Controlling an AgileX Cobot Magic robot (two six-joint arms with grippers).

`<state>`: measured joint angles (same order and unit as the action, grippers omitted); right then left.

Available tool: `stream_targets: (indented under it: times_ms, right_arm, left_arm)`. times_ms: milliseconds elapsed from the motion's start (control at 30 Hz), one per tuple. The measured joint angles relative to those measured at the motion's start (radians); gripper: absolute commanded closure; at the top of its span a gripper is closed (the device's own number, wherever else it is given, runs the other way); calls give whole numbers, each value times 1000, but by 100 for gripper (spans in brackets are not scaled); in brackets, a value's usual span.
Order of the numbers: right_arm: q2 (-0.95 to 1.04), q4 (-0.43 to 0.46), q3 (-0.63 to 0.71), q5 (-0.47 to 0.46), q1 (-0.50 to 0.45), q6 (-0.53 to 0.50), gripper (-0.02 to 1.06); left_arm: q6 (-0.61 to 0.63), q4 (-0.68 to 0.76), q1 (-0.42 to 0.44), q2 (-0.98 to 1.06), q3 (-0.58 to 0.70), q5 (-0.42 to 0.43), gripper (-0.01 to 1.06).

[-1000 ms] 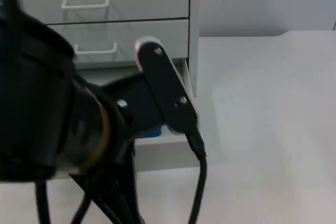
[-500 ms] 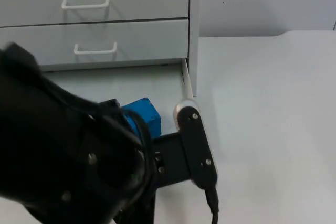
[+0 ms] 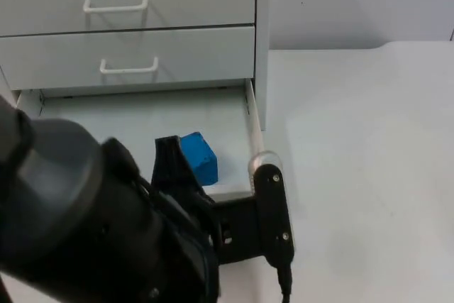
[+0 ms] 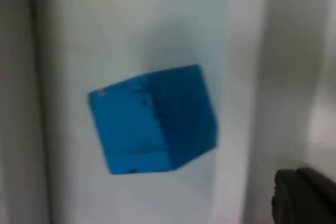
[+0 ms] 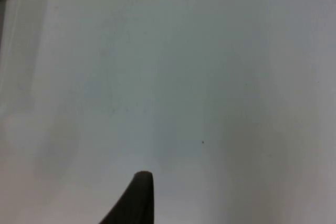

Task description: Open the drawer with the left hand, place the block into the drawer with the right hand, then close the drawer with the left hand.

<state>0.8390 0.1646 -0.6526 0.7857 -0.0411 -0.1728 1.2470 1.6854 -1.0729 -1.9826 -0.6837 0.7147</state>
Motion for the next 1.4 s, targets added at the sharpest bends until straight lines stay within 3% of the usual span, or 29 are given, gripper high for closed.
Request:
stream_targets:
  times_ms: [133, 467, 667, 833, 1000, 1400]
  right_arm:
    - [0, 0, 0, -8, 0, 0, -1]
    - [0, 0, 0, -29, 0, 0, -1]
    - [0, 0, 0, -34, 0, 2, -1]
    - [2, 0, 0, -34, 0, 2, -1]
    - [2, 0, 0, -35, 0, 2, -1]
    - [2, 0, 0, -46, 0, 2, -1]
  left_arm:
    - [83, 46, 57, -17, 0, -8, 105]
    - [110, 42, 181, -22, -6, -20, 105]
    - [112, 26, 209, -22, -37, -40, 105]
    - [112, 43, 289, -22, -110, 27, 105]
    - [112, 46, 317, -22, -132, 25, 105]
    - [84, 46, 504, -22, -242, -108, 105]
